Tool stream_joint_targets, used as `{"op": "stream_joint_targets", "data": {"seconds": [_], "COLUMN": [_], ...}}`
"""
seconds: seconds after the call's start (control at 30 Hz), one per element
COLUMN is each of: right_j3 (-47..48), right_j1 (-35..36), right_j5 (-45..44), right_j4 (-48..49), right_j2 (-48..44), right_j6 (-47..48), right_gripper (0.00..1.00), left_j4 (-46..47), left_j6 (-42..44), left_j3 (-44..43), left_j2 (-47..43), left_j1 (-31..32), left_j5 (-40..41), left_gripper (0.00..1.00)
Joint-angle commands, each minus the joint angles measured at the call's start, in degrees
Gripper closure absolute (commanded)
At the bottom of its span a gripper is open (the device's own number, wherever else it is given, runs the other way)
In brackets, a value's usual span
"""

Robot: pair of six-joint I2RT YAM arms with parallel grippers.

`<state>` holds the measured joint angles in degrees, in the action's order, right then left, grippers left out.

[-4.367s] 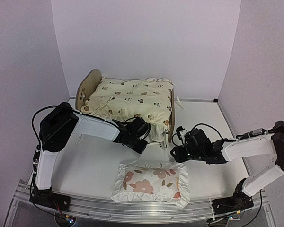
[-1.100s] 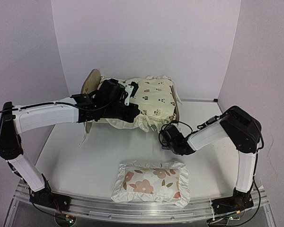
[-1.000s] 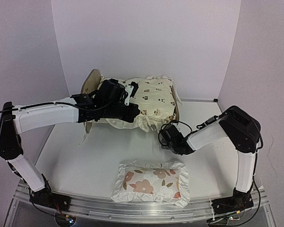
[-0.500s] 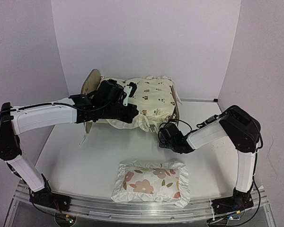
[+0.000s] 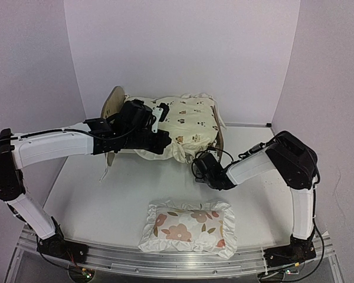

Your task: Set up the pet bed

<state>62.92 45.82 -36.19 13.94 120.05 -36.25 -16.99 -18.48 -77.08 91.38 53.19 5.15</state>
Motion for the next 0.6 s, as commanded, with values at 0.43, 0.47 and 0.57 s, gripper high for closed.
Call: {"op": "stream_joint_targets", "data": {"seconds": [0.43, 0.47, 0.57], "right_j3": [-5.3, -6.6, -10.4], "right_j1": [-0.2, -0.1, -0.2], "right_j5": [4.4, 5.5, 8.7], "right_j4": [2.6, 2.4, 1.0], "right_j2": [-3.1, -5.2, -10.7], "right_j6": [7.7, 7.9, 8.0], "right_gripper": [1.00, 1.00, 1.00], "left_j4": [0.4, 0.4, 0.1], "left_j6": [-0.3, -0.4, -0.6], "left_j3": [0.1, 0.1, 0.3], "left_j2": [-1.6, -1.6, -1.6], "left_j1": [-0.2, -0.2, -0.2], "left_j5": [1.3, 1.3, 1.5], "left_gripper": [1.00, 1.00, 1.00]}}
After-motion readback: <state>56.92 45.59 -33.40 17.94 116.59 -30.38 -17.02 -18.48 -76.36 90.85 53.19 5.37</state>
